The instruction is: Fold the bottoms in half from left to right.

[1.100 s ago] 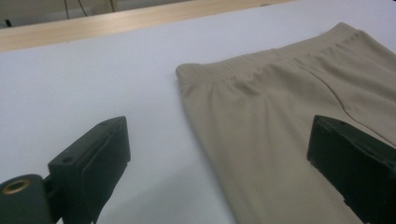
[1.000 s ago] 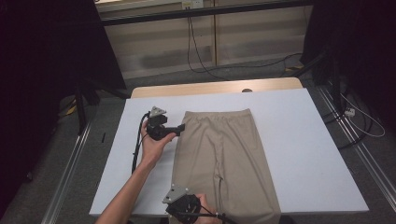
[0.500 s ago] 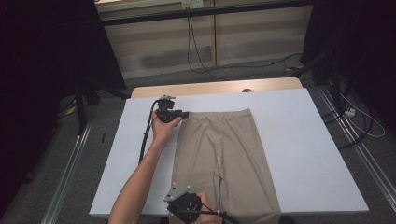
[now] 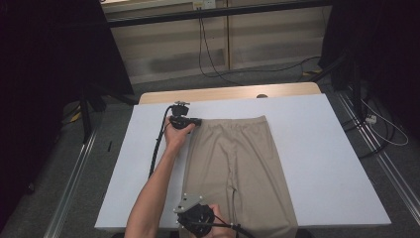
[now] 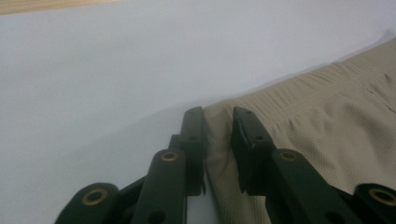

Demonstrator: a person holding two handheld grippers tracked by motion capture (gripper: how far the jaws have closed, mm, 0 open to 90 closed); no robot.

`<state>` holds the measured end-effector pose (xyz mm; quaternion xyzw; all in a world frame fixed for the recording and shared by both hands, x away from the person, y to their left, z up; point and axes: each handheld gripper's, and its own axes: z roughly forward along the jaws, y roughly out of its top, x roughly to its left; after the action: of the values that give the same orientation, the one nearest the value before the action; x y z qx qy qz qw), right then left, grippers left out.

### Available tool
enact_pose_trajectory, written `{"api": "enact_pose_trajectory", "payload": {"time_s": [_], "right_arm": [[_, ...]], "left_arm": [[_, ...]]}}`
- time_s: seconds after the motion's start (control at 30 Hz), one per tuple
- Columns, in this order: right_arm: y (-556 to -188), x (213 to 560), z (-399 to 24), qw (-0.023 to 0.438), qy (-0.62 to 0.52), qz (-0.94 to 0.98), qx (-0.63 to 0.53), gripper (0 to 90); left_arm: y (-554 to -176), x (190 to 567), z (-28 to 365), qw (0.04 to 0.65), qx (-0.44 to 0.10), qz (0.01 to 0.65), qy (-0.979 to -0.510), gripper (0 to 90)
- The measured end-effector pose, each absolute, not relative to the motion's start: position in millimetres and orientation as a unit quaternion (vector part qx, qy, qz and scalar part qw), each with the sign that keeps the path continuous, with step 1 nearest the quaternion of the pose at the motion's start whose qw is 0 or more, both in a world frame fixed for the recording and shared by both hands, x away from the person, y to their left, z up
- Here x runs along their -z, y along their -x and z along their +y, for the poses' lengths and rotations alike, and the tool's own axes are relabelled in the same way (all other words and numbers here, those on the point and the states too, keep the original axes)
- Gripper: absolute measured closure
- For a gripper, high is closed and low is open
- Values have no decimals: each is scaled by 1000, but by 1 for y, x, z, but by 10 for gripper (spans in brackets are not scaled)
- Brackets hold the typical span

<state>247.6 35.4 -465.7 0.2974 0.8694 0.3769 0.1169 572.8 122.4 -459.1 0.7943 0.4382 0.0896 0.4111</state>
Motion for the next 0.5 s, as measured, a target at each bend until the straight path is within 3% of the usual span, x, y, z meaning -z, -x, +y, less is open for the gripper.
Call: {"api": "enact_pose_trajectory", "payload": {"time_s": [0.03, 0.5], "right_arm": [[-249, 465, 34, 107, -306, 866, -381, 900], [-249, 448, 27, 95, -318, 846, -417, 900]], "left_arm": [[-573, 458, 122, 409, -92, 438, -795, 855], [-573, 439, 129, 444, -73, 469, -760, 860]]}}
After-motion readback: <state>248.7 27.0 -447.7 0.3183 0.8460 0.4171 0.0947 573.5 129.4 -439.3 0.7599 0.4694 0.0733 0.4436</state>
